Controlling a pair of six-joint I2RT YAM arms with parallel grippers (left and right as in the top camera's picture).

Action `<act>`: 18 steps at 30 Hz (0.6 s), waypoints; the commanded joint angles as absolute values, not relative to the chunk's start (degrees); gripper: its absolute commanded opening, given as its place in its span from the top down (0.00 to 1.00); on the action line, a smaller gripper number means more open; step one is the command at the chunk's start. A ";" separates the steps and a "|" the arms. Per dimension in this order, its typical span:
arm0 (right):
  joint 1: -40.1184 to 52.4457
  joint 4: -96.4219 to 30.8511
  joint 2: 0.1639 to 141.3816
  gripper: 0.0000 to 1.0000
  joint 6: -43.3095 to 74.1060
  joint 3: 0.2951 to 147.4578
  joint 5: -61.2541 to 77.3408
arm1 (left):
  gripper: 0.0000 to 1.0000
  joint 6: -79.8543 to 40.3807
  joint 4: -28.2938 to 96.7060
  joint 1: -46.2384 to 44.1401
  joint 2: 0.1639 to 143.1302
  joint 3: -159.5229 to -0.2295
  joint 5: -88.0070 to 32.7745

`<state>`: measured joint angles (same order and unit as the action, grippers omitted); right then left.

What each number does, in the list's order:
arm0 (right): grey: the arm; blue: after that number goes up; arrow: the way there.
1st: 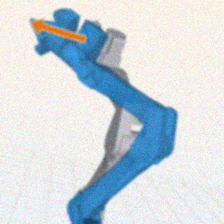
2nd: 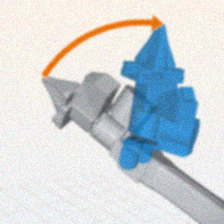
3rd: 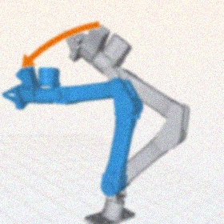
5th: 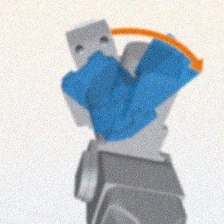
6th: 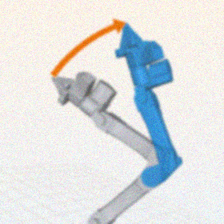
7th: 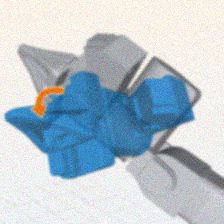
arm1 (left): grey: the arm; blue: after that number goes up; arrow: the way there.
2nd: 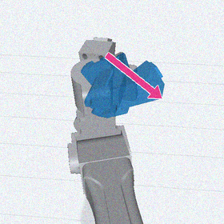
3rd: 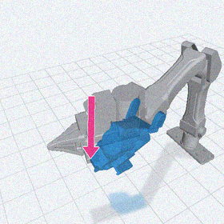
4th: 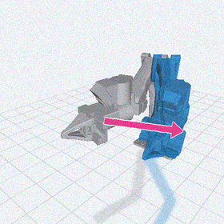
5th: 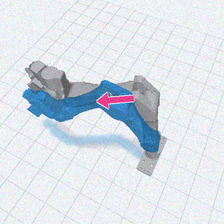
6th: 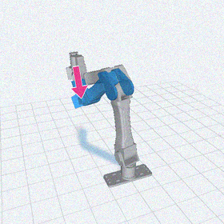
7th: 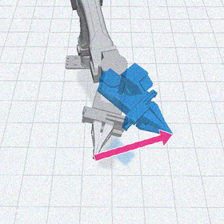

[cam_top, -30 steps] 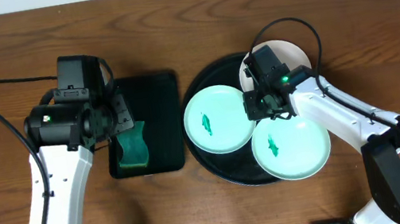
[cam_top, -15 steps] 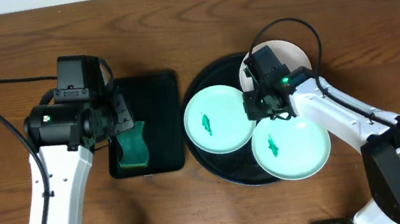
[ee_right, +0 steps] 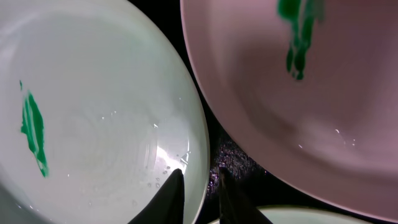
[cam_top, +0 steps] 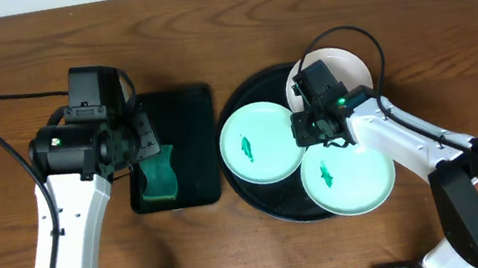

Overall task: Clean dirty plates on tray and stack at the side
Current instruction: 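Grasp the pink plate rim with the right gripper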

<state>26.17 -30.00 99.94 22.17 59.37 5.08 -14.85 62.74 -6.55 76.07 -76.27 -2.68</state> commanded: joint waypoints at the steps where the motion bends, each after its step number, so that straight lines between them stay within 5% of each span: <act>1: 26.68 -29.28 100.47 0.83 22.31 58.46 4.51 | 0.58 -15.14 62.85 -6.79 76.42 -75.85 -2.55; 18: 26.68 -25.52 100.47 0.89 22.33 55.88 3.86 | 0.58 -15.14 62.89 -6.79 76.42 -75.85 -2.55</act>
<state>26.17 -26.04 99.94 22.13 56.75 4.64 -14.83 62.76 -6.55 76.07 -76.27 -2.68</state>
